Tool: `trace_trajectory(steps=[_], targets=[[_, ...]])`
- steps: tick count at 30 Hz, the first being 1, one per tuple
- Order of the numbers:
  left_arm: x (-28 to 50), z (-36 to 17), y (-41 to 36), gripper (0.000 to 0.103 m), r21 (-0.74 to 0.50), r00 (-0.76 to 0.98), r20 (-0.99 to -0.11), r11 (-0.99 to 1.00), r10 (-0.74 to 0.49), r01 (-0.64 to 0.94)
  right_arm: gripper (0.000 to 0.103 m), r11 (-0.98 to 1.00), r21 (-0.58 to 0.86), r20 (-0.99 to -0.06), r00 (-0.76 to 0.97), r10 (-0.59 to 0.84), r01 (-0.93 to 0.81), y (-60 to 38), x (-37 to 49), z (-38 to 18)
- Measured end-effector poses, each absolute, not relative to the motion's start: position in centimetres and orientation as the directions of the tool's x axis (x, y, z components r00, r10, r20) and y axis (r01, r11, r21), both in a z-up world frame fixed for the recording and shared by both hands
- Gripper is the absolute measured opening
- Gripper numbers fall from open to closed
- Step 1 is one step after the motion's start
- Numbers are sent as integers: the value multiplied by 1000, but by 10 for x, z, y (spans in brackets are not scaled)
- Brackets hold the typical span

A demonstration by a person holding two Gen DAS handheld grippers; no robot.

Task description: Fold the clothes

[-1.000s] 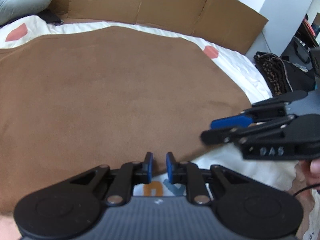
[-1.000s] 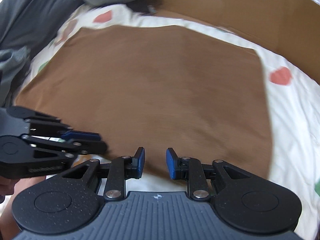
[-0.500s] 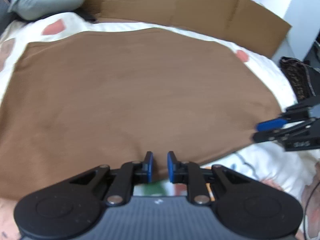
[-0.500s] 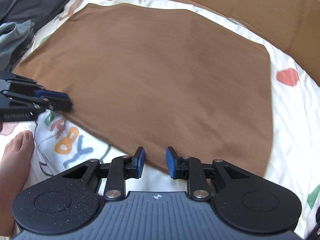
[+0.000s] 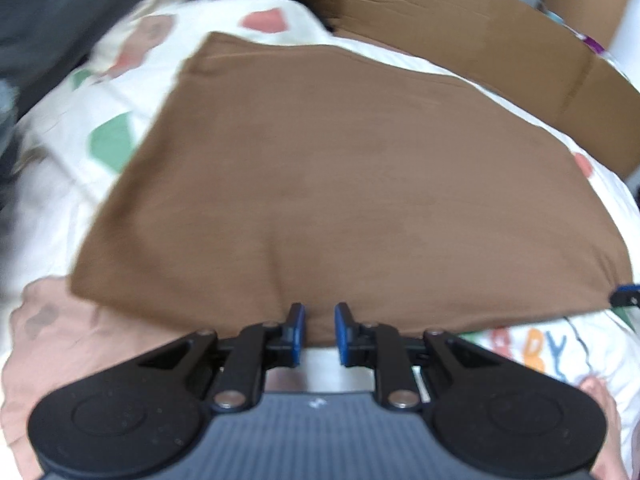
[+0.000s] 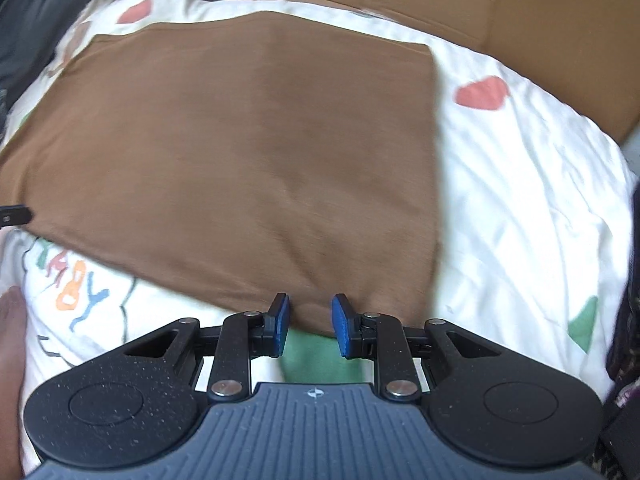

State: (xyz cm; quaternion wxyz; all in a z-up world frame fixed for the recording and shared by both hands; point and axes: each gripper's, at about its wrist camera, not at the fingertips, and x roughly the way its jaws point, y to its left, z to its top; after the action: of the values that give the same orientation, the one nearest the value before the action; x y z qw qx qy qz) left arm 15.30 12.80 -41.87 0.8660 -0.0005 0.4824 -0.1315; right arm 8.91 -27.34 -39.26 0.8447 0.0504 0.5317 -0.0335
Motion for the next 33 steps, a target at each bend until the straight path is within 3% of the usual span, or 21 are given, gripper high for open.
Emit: trace_trajectory(steps=[12,18,19,21,27,33], targets=[[161,-414,201,18,-98,517,-849,994,-110,51,29,982,1,-906,415,-79,191,-291,71,-384],[161,-404,234,21,-144,532,-845,983,-61,-116,29,955,45,-900,426,-88,292,-308,57,-373],[161,-404,238,32,-156,529,-847,977,-58,-143,30,945,70,-898,433,-80,319,-312,54,-371],[160,-404,244,42,-168,528,-848,970,-51,-177,31,916,138,-890,453,-52,376,-321,47,-368],[160,-409,258,52,-290,552,-823,935,-135,-204,34,762,398,-849,520,94,511,-342,25,-381],[161,-423,269,52,-412,559,-803,871,-207,-267,44,577,569,-794,575,197,587,-351,13,-412]])
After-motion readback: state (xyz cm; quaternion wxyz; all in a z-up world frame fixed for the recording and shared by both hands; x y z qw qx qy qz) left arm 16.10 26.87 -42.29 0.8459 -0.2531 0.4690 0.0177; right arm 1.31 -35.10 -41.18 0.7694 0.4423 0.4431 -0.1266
